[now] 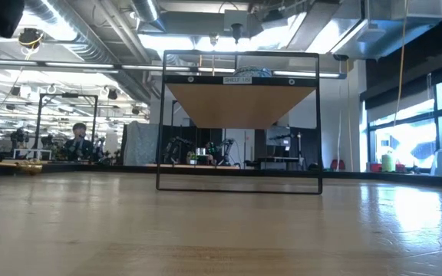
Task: Pick & Place candle stick holders
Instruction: Put the violet scented candle on the shelf
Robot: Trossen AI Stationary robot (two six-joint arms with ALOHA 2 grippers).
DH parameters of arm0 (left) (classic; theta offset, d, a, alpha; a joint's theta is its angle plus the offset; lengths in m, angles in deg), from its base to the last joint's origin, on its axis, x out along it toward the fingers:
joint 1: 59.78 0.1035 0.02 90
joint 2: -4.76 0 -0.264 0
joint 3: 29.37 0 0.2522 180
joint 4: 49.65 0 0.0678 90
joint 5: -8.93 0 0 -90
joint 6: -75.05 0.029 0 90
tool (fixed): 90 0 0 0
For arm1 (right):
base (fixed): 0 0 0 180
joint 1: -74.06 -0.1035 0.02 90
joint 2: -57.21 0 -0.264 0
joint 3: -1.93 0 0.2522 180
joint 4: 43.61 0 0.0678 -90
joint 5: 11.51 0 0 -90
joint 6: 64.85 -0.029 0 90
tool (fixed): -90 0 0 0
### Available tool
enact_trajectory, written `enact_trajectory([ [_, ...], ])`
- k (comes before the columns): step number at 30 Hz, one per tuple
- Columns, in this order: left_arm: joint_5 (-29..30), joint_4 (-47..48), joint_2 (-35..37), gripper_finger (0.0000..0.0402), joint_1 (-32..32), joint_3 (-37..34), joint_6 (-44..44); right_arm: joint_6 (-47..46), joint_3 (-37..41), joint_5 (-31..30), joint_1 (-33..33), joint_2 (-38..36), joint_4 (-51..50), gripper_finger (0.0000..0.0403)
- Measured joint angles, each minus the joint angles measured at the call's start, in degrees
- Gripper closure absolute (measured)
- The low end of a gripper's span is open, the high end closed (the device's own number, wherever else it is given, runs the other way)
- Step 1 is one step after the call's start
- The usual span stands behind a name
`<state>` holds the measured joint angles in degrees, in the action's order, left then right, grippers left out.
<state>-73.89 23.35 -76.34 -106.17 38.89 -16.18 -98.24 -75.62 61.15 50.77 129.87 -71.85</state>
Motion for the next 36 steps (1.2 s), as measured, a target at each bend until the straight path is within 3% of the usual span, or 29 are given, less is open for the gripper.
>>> enact_trajectory([
  [11, -1.17, -2.57, -9.76, 0.0079, 0.00, 1.73, 5.43, -0.02, 0.00, 0.02, 0.00, 0.00, -1.19, 0.0190],
  [36, -1.20, -8.17, -13.01, 0.0079, 0.79, 1.92, 4.95, -0.22, 0.00, 1.09, 1.18, 0.00, -0.36, 0.0189],
])
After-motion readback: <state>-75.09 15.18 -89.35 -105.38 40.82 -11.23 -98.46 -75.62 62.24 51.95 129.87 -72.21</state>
